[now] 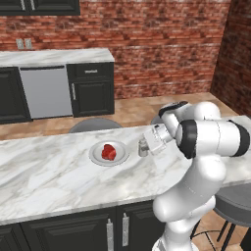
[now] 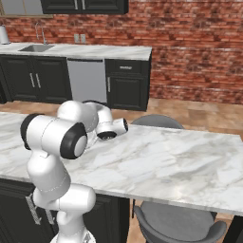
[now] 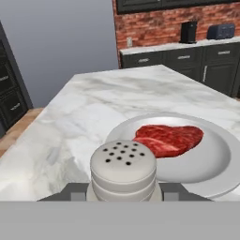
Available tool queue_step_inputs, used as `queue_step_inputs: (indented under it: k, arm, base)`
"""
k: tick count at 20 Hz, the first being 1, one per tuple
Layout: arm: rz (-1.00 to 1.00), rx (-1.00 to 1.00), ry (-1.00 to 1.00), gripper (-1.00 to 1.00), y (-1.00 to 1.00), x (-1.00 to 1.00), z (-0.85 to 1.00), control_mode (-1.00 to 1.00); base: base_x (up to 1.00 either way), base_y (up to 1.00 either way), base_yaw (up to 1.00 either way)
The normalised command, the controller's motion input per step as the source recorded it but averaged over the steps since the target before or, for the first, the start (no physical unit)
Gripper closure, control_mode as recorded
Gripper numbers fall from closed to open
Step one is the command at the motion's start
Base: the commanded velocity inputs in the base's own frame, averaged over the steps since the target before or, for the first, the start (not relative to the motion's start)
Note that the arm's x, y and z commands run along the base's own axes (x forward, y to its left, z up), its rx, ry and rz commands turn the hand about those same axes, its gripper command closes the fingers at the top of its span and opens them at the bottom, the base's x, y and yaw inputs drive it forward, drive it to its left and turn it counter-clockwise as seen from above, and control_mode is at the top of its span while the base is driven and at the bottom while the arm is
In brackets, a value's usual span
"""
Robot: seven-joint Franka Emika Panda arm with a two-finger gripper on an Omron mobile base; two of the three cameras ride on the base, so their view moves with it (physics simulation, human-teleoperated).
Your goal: Retrieve the shaker from the cabinet and place it next the steak on a plate on the dining table.
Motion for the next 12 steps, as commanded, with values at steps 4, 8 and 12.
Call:
queue_step_inputs:
  k: [4, 8, 12]
  arm:
    - [0.00, 0.03, -0.03, 1.00, 0.01, 0.33, -0.26, -1.00]
    - [0.00, 0.05, 0.00, 1.00, 0.06, 0.36, -0.22, -1.00]
    - [0.05, 0.07, 0.00, 1.00, 0.02, 0.38, -0.21, -1.00]
  base:
    - [0.00, 0.00, 0.00]
    - [0.00, 0.00, 0.00]
    - [0.00, 0.00, 0.00]
